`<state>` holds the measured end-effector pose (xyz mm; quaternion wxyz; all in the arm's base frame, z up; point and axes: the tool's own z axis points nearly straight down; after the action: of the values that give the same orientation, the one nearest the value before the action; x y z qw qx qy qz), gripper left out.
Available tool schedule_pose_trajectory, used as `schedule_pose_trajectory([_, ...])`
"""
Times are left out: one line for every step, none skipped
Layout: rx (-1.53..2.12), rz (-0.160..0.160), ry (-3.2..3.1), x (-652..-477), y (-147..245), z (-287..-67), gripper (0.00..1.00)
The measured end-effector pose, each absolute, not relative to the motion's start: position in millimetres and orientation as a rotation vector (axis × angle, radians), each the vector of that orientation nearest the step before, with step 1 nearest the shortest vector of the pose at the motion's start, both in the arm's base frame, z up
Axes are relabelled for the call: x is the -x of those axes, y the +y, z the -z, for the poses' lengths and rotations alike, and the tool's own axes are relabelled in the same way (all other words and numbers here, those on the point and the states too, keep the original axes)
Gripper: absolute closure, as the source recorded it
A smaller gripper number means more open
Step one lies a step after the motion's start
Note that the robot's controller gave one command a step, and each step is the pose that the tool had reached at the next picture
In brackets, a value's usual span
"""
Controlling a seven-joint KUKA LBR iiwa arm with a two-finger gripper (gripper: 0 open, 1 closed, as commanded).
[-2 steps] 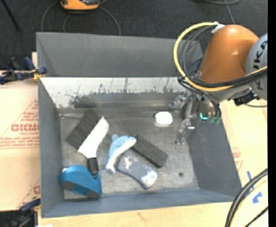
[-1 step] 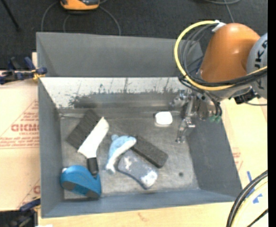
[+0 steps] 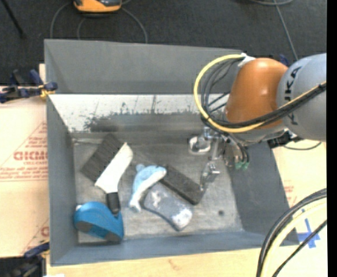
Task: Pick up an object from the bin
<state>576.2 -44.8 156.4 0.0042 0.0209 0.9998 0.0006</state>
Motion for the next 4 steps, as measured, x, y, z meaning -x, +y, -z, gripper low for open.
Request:
schedule_pose_trajectory([-0.425, -0.001, 3.114, -546.5, -25.9, -137.4, 0.0])
schedule_pose_trajectory([-0.414, 0.002, 3.109, -562.3, -29.2, -121.3, 0.0])
schedule_pose_trajectory([-0.621, -0.002, 3.076, -565.2, -21.0, -79.0, 0.0])
schedule_pose_trajectory([-0.621, 0.0, 3.066, -557.7, -27.0, -73.7, 1.0])
